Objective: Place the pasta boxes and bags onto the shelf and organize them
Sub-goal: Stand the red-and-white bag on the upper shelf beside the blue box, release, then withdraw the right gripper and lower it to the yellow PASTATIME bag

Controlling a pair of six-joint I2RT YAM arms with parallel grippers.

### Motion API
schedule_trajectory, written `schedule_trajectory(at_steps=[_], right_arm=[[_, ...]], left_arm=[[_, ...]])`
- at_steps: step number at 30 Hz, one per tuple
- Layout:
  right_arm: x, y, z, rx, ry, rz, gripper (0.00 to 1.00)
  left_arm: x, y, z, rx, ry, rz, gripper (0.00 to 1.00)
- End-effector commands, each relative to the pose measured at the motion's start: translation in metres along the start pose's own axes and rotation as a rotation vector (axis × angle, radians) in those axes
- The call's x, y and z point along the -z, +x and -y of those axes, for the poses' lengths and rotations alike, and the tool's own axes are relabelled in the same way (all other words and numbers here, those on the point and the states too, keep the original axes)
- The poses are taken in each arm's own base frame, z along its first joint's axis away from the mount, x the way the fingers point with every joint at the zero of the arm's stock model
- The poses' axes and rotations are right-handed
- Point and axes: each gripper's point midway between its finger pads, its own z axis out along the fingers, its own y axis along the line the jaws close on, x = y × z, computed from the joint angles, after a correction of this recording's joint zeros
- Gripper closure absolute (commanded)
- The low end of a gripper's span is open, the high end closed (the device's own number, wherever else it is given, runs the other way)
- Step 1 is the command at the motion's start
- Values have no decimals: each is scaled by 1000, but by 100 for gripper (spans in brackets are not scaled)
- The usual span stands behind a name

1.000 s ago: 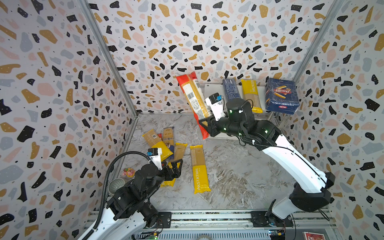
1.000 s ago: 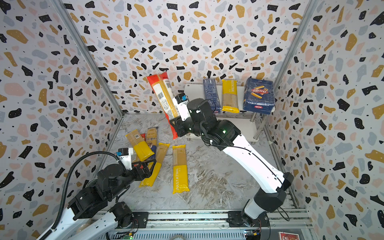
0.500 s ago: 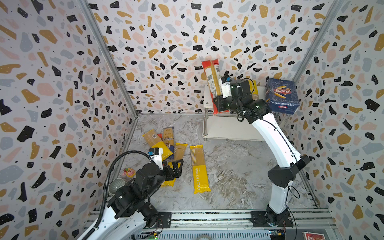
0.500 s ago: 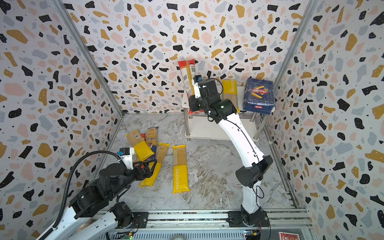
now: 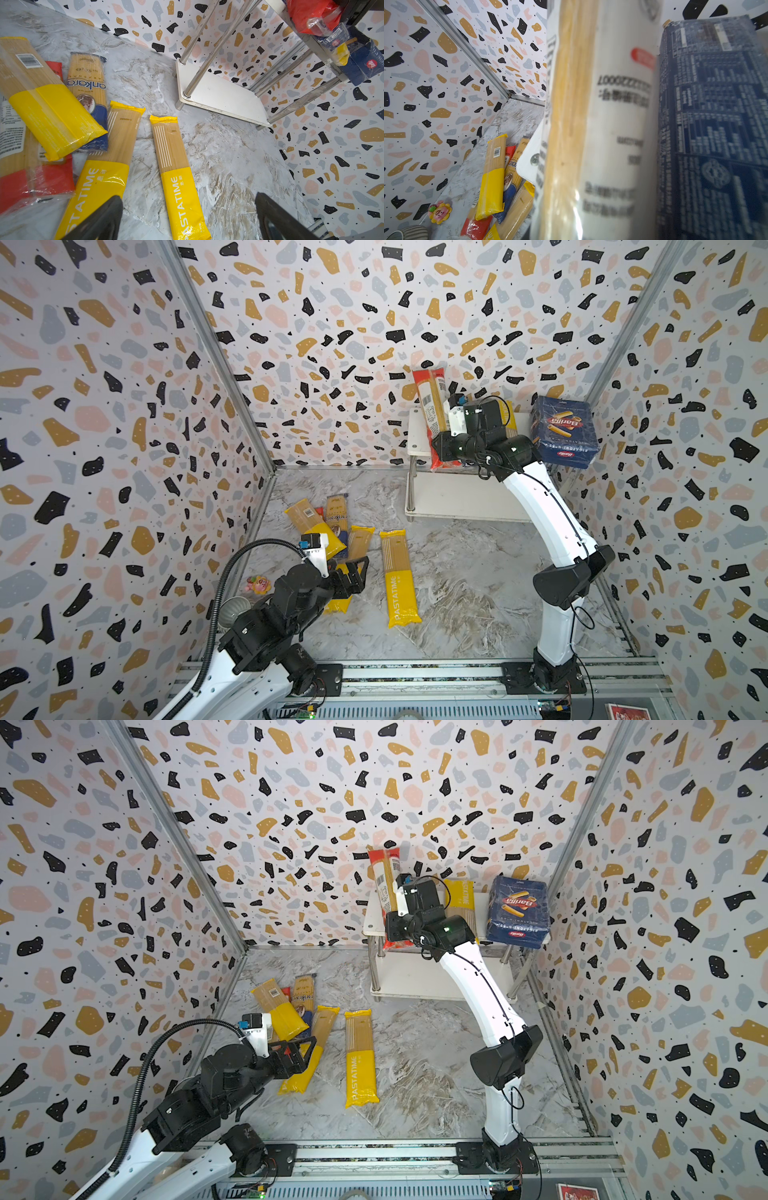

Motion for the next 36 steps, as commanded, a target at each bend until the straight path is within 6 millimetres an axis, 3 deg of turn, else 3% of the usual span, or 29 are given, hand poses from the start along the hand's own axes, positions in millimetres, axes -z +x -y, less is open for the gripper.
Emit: schedule_trajectory(at_steps=[1, 9, 15, 22, 26, 30, 33, 36], right_arm=[[47, -73, -10, -6, -46, 263, 78], [42, -72, -8, -16, -50, 256, 65], [36, -65, -7, -22, -50, 232, 44], [38, -62, -7, -21, -49, 223, 42], [65, -72, -23, 28, -92, 267, 36], [117, -70, -58, 121, -120, 344, 27], [151, -47, -80, 160, -154, 363, 24], [176, -1, -90, 174, -175, 352, 14]], left_arm=[[1, -10, 8, -11, 30, 33, 0], [1, -9, 7, -15, 25, 32, 0], [1, -7, 4, -16, 17, 27, 0], [3, -6, 0, -14, 6, 32, 0], [4, -6, 0, -17, 5, 33, 1], [5, -7, 1, -14, 15, 38, 1], [4, -7, 1, -15, 14, 39, 1], [0, -2, -2, -22, 6, 26, 1]])
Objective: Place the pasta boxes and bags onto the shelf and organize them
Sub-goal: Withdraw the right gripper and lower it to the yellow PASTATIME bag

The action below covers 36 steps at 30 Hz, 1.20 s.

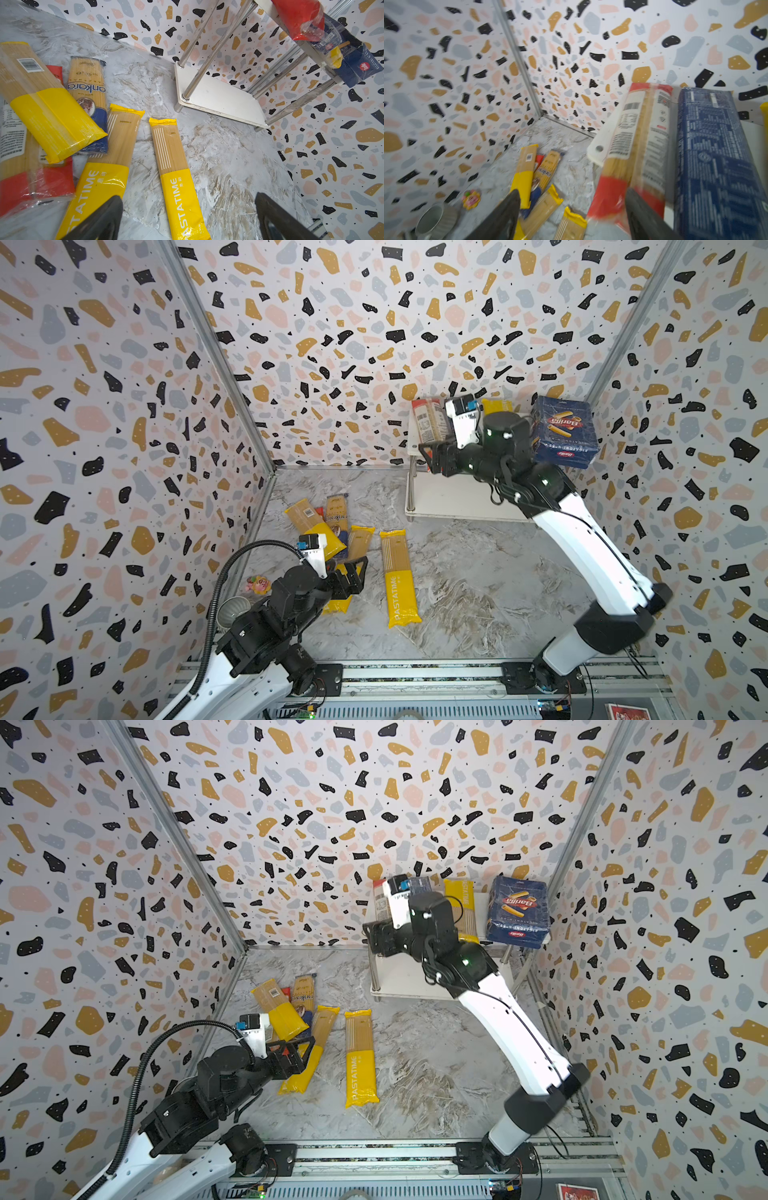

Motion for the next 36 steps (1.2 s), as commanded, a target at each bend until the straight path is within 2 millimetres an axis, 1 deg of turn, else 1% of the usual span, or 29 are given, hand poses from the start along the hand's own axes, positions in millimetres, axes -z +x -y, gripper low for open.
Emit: schedule_trajectory(at_steps=[1, 4, 6, 7, 10, 13, 16, 19, 21, 22, 24, 27, 30, 33, 36], right_arm=[[55, 0, -7, 14, 16, 112, 11], [73, 58, -5, -47, 13, 40, 9], [78, 98, 2, -64, 42, -33, 9], [78, 119, 7, -73, 64, -76, 9], [79, 181, 21, -101, 107, -182, 8], [80, 231, 26, -131, 113, -271, 6], [77, 267, 24, -161, 90, -327, 6], [73, 293, 23, -174, 82, -377, 5], [69, 304, 24, -177, 86, -395, 1], [67, 309, 25, -177, 88, -404, 1], [63, 317, 24, -175, 86, -415, 1], [53, 333, 21, -184, 84, -461, 1], [41, 351, 10, -170, 75, -518, 1], [27, 366, -4, -147, 68, -562, 1], [14, 372, -16, -147, 54, -589, 1]], left_arm=[[-5, 3, -4, -22, -10, 3, 0], [-11, 11, -13, -29, -52, -15, 0], [-16, 17, -18, -28, -71, -28, 1], [-19, 19, -19, -24, -72, -31, 0], [-27, 28, -18, -2, -51, -48, 0], [-35, 39, -20, 14, -39, -64, 0], [-44, 53, -26, 28, -45, -83, 0], [-52, 65, -32, 40, -56, -111, 0], [-55, 72, -36, 46, -67, -127, 0], [-56, 72, -36, 47, -70, -129, 1], [-56, 70, -38, 45, -82, -119, 0], [-53, 60, -37, 30, -96, -91, 0], [-49, 51, -38, 7, -117, -74, 1], [-45, 47, -40, -14, -138, -71, 0], [-39, 44, -41, -14, -143, -60, 0]])
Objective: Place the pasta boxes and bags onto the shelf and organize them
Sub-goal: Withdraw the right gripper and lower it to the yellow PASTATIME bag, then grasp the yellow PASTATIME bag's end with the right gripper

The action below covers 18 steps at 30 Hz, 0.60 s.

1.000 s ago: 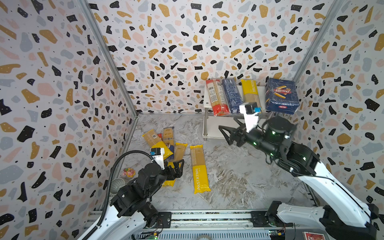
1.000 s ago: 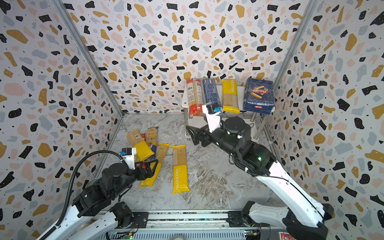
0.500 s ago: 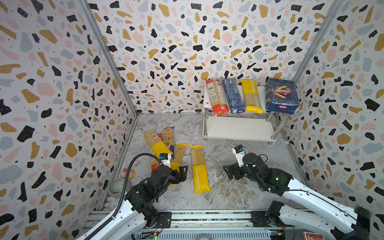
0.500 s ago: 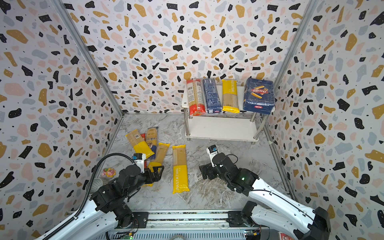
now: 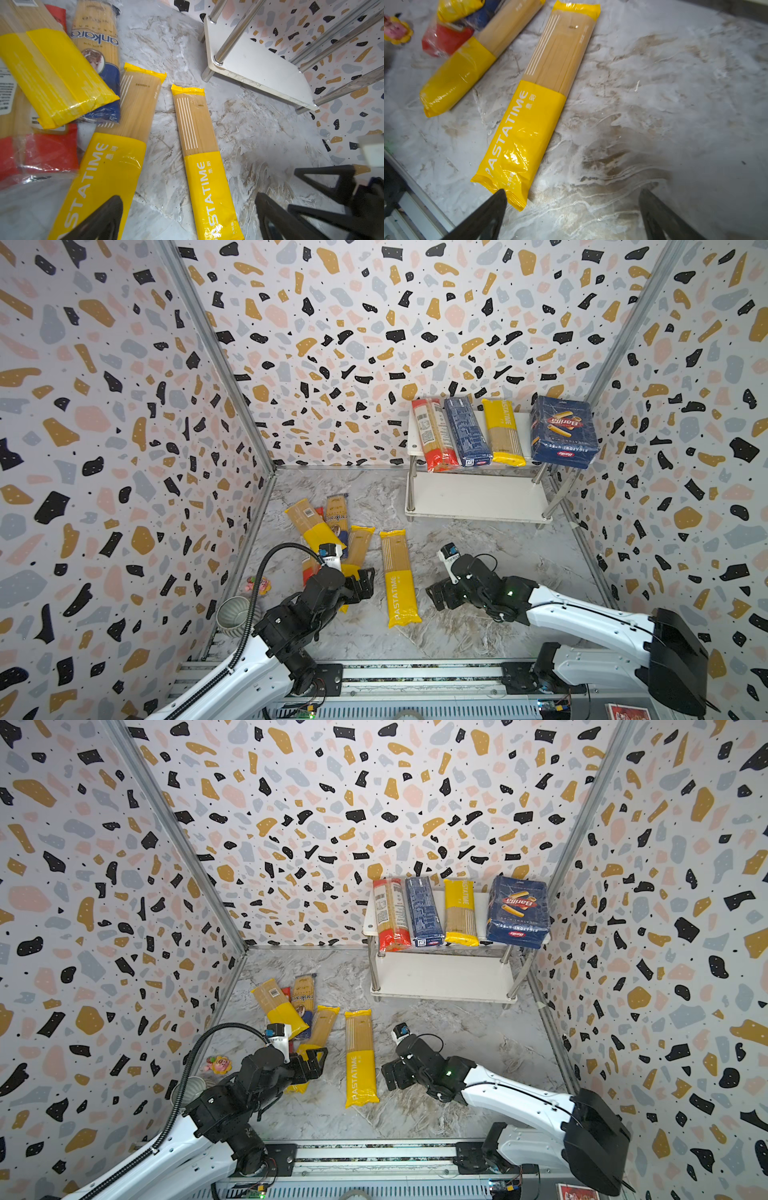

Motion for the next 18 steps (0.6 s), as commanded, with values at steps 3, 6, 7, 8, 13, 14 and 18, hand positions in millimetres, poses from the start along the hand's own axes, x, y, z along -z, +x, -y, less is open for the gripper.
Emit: schedule_trajectory(at_steps=[3, 6, 7, 8, 13, 14, 18], right_arm=[[-11, -27, -28, -15, -35, 35, 1], [-26, -25, -39, -9, -34, 0, 1], [-30, -24, -42, -9, -32, -13, 1], [-37, -21, -45, -5, -30, -31, 1], [-57, -14, -65, 1, -35, -84, 1], [-61, -13, -67, 0, -31, -92, 1], [-74, -8, -72, -7, -5, -120, 1]], left_arm=[[18, -20, -1, 10, -3, 75, 1], [32, -33, -1, 22, -5, 113, 1], [36, -37, 1, 21, 1, 124, 0], [42, -42, 2, 19, 7, 136, 0], [63, -61, 9, -2, 23, 177, 0], [66, -63, 10, -8, 26, 181, 0], [75, -66, 10, -15, 33, 195, 1]])
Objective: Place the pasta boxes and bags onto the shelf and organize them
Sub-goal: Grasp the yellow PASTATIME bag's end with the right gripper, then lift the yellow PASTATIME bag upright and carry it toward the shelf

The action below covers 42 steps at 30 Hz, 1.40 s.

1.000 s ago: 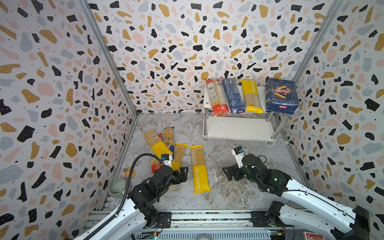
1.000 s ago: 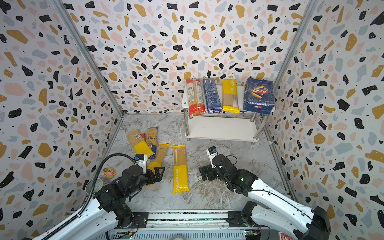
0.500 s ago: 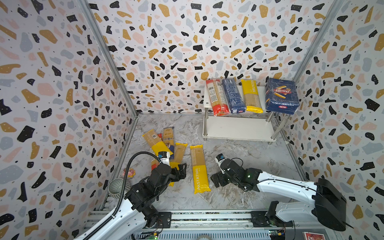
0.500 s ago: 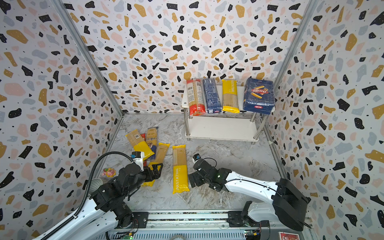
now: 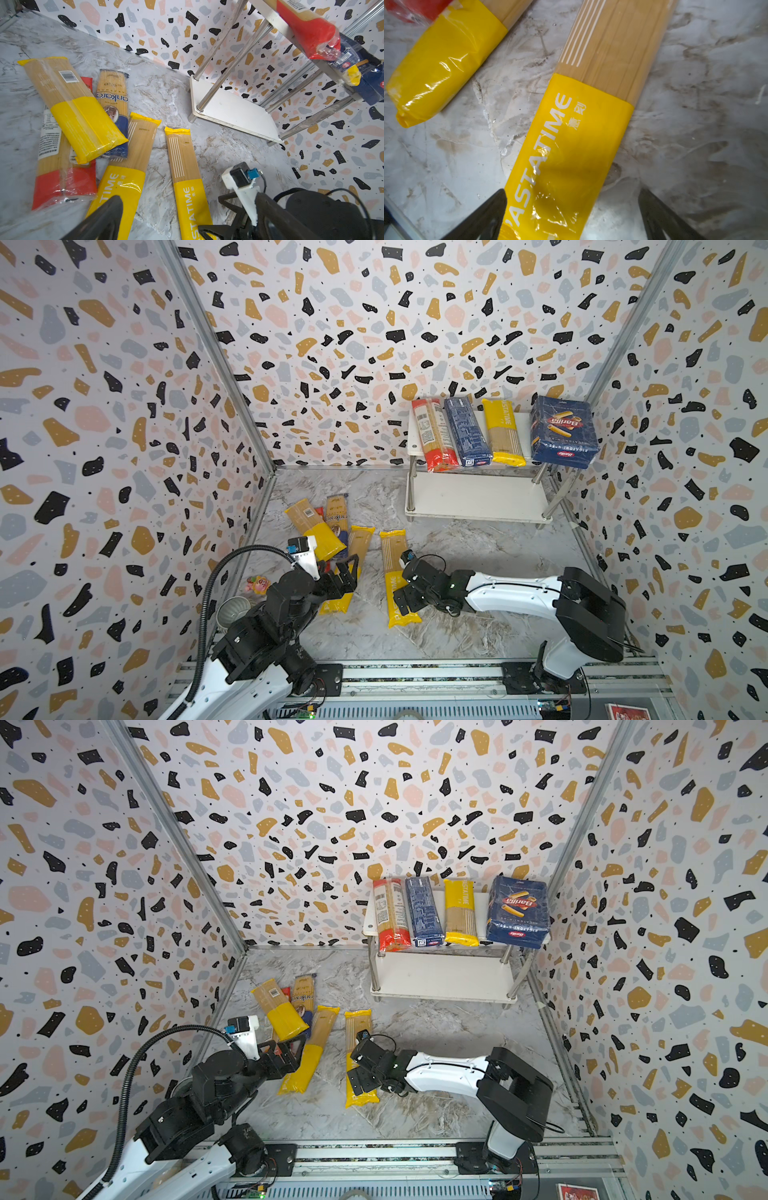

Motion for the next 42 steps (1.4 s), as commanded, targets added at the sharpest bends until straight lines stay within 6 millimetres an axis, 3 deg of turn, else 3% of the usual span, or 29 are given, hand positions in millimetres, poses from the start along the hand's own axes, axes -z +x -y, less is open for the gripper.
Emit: schedule_trajectory(at_steps=[1, 7, 12, 21, 24, 28, 31, 34, 42], right_arm=[[-1, -9, -8, -27, 9, 8, 1], [-15, -5, -10, -14, 70, -23, 1], [-31, 3, 0, 11, 171, -70, 1], [-52, 38, 28, 59, 301, -185, 0], [-53, 54, 36, 67, 316, -231, 13], [-59, 81, 48, 34, 281, -310, 50], [-59, 96, 52, -11, 224, -356, 67], [-53, 95, 38, -74, 58, -338, 74], [-10, 56, 0, -239, -440, -198, 79]], left_arm=[[10, -6, -4, -31, -13, 18, 1], [23, -14, -8, -33, -13, 47, 1], [29, -17, -7, -33, -7, 56, 0], [27, -17, -5, -36, -4, 48, 0], [27, -17, -5, -33, -2, 48, 0], [25, -17, -4, -30, 1, 46, 0], [23, -15, -2, -27, 5, 40, 0], [20, -13, -1, -27, 7, 28, 1], [1, 2, 4, -18, 21, -24, 1]])
